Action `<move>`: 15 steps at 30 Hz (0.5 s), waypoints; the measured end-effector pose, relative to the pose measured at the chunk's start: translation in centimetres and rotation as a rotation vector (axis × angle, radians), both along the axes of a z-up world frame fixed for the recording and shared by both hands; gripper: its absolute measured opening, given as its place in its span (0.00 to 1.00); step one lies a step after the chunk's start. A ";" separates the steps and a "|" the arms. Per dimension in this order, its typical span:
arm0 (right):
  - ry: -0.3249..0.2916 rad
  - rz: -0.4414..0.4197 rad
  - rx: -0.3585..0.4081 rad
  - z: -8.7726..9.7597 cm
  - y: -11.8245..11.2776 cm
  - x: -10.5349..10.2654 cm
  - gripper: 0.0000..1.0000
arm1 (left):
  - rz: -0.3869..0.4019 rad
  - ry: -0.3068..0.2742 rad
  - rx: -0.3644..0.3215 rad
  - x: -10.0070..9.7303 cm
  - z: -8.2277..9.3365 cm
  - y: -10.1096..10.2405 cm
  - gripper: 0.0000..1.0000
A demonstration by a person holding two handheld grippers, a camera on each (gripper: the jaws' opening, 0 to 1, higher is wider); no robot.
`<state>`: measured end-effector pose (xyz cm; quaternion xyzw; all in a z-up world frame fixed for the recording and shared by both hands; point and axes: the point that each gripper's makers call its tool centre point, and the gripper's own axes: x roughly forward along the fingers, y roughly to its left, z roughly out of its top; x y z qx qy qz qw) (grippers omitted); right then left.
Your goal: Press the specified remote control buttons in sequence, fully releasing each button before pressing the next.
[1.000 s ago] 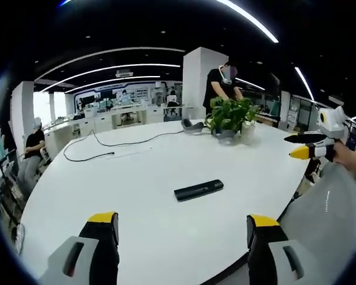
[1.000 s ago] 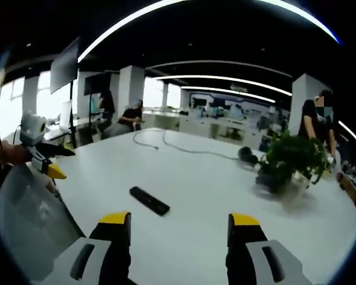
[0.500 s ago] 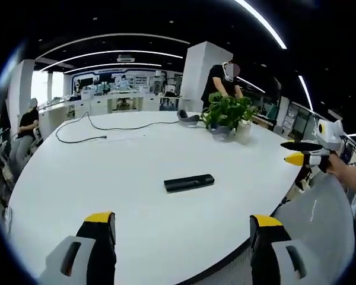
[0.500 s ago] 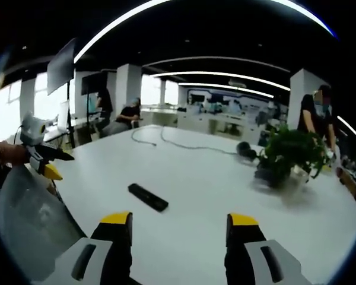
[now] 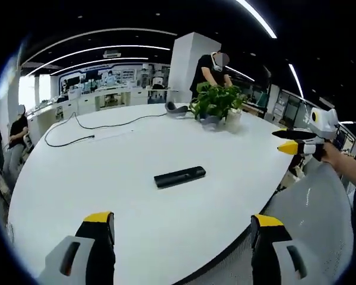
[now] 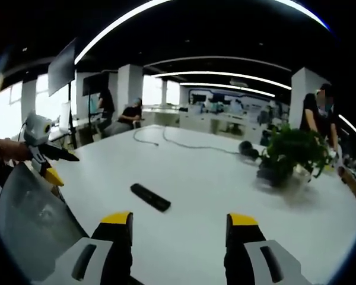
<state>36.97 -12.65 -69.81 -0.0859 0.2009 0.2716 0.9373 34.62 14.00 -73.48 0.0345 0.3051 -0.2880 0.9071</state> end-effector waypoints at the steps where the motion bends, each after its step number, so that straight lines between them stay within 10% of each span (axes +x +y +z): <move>1: 0.002 0.003 -0.003 -0.1 0.1 0.0 0.61 | -0.012 0.007 0.003 0.0 -0.1 -0.3 1.00; 15: 0.037 0.014 -0.031 -0.8 0.1 -0.2 0.59 | -0.064 0.015 -0.013 1.7 0.0 -2.0 1.00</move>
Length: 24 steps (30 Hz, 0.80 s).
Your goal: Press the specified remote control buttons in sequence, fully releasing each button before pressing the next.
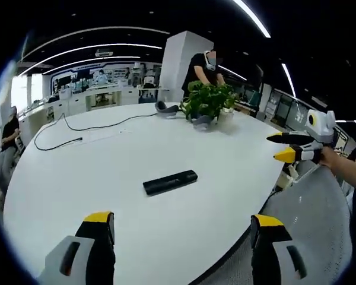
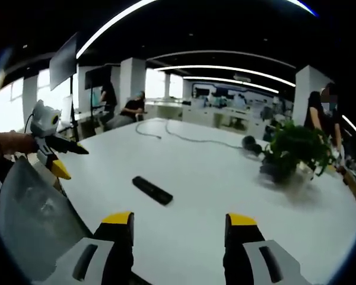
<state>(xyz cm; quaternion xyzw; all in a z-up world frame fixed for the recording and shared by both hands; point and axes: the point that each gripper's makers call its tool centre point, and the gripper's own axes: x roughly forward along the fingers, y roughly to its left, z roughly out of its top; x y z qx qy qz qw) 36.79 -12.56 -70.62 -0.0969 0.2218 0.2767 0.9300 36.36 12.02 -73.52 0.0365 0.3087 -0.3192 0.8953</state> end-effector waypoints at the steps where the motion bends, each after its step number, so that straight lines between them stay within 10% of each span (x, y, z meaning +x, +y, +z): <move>1: 0.002 0.003 -0.001 0.0 0.1 0.0 0.59 | -0.008 0.000 0.008 0.1 0.0 0.0 1.00; 24: 0.011 -0.011 -0.010 -0.4 -0.3 0.1 0.59 | -0.161 0.042 0.102 1.9 -2.8 -3.3 0.98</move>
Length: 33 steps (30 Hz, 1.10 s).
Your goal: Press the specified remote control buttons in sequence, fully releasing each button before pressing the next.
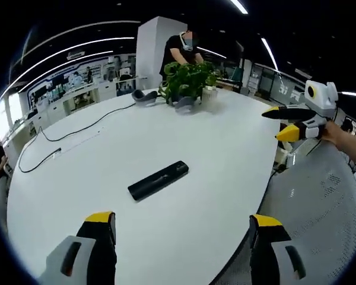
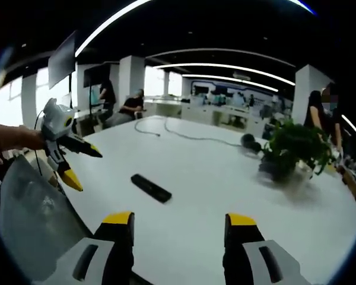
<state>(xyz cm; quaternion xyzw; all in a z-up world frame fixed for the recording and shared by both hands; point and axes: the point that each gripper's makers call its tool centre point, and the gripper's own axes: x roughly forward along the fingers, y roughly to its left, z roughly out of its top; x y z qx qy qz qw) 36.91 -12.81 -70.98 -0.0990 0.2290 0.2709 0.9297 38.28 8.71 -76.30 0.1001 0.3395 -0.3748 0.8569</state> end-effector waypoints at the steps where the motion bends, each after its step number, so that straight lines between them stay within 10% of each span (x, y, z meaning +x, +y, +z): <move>1: -0.002 -0.001 0.000 0.0 0.0 0.0 0.59 | -0.003 0.003 0.001 0.1 -0.1 -0.1 0.98; 33: -0.020 -0.040 0.036 0.5 -0.7 0.4 0.56 | -0.097 0.060 0.069 2.9 -2.5 -1.0 0.96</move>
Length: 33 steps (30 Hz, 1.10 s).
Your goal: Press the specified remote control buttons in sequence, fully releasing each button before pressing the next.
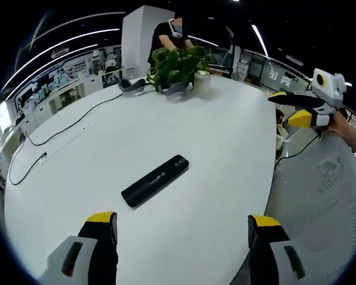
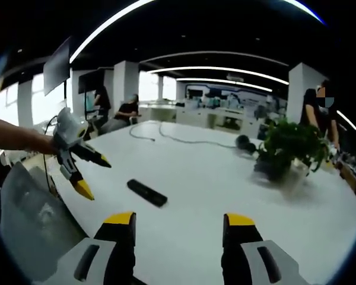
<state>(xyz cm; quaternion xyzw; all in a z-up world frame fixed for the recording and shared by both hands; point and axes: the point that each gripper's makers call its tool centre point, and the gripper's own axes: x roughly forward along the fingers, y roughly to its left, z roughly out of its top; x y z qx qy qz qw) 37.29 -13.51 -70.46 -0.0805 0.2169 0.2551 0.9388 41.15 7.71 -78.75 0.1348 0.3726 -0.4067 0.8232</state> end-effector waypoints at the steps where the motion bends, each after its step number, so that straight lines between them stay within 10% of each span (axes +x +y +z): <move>1: 0.000 -0.001 0.000 0.0 0.0 0.0 0.56 | -0.002 0.001 0.001 0.0 -0.1 0.0 0.95; 33: 0.021 -0.043 -0.070 -0.7 -0.9 0.1 0.55 | -0.109 0.002 0.132 1.8 -2.7 0.8 0.95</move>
